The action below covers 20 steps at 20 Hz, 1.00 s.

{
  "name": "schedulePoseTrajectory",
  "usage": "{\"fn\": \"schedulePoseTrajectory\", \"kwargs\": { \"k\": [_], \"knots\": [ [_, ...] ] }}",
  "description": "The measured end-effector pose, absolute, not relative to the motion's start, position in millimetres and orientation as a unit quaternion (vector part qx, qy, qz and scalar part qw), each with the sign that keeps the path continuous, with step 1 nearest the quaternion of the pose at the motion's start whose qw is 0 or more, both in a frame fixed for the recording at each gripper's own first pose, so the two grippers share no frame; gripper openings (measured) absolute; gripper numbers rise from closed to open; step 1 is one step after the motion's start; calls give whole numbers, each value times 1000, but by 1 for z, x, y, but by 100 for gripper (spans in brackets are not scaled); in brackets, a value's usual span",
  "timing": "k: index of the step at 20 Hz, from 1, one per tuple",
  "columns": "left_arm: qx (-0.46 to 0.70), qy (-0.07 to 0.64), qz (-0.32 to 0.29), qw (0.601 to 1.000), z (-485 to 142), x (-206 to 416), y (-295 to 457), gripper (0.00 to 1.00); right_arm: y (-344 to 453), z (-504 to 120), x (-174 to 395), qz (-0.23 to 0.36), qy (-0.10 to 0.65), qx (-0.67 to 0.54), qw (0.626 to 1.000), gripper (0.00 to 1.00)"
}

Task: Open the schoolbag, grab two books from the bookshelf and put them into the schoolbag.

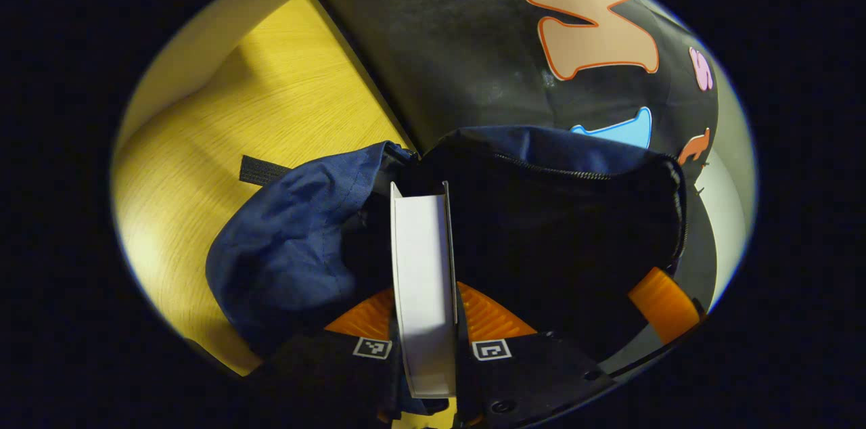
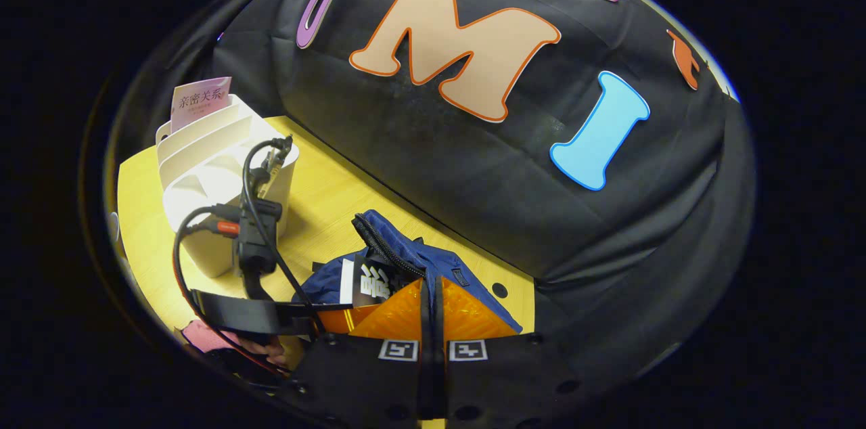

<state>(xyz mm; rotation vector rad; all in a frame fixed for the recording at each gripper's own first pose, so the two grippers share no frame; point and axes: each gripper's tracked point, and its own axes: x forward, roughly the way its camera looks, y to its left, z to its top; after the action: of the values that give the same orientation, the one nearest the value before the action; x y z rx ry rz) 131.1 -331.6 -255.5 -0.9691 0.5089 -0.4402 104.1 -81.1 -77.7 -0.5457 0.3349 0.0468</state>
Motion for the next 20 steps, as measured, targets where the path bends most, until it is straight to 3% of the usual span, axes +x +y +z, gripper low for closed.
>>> {"fn": "schedulePoseTrajectory", "kwargs": {
  "k": [8, 13, 14, 17, 19, 20],
  "knots": [
    [-466, 235, -206, 828, -265, 151, -353, 29, -67, -83, 101, 32, 164, -281, 945, 2],
    [-449, 253, -194, 835, -268, 150, -349, 36, -77, -78, 103, 22, 167, -272, 948, 2],
    [-427, 255, -193, 846, -270, 148, -349, 31, -79, -75, 105, 20, 164, -270, 949, 2],
    [-369, 258, -195, 871, -265, 131, -337, 68, -84, -72, 108, 14, 165, -263, 950, 3],
    [-328, 263, -188, 888, -261, 115, -321, 99, -88, -70, 109, 13, 168, -261, 951, 2],
    [-307, 259, -187, 897, -253, 111, -312, 96, -90, -70, 110, 12, 168, -260, 951, 2]
  ]
}}
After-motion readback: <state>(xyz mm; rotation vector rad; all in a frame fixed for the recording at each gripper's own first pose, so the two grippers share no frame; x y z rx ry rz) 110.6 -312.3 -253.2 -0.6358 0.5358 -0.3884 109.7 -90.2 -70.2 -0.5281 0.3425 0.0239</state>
